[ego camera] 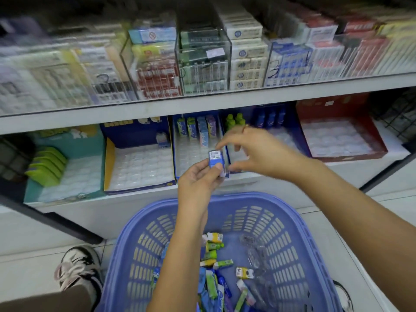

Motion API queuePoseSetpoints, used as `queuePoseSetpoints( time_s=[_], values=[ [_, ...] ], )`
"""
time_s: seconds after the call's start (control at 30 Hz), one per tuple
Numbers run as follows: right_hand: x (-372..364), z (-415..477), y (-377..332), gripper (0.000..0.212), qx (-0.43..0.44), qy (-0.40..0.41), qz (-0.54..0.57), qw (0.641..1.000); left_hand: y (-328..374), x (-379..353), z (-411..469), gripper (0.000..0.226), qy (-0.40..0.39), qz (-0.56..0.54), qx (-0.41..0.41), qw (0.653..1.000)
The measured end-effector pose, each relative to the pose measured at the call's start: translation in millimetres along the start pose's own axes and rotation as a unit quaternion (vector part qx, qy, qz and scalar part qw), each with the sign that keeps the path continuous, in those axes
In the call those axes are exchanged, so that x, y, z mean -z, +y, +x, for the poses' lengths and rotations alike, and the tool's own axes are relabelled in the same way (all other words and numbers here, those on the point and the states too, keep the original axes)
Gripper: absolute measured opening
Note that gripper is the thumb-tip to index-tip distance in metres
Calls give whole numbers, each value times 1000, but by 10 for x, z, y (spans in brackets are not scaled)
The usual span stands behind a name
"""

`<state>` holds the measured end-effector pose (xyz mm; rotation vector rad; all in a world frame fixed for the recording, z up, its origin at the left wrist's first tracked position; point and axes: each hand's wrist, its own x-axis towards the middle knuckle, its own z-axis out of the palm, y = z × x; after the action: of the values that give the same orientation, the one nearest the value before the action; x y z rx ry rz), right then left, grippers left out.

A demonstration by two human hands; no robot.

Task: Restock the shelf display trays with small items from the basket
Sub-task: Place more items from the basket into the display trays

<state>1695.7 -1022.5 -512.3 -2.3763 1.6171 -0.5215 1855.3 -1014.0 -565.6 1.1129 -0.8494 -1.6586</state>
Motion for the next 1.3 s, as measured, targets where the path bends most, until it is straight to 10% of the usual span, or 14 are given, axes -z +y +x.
queuePoseSetpoints(
  time_s=[0.37, 0.5, 0.63, 0.77, 1.3],
  values=[
    [-343, 106, -418, 31, 124, 86, -131, 980, 274, 243, -48, 27, -16, -39, -44, 998],
    [-326, 364, -516, 29, 5, 171, -1, 985, 247, 466, 8, 22, -1, 115, -126, 985],
    [-427, 781, -614, 27, -50, 194, 88, 976, 218, 889, 134, 43, 87, 522, -210, 822],
    [-695, 1272, -714, 23, -71, 138, 121, 980, 180, 1178, 187, 54, 69, 630, -154, 758],
    [-1060, 1845, -721, 22, -62, 13, -25, 998, 140, 1307, 200, 59, 33, 601, -164, 781]
  ],
)
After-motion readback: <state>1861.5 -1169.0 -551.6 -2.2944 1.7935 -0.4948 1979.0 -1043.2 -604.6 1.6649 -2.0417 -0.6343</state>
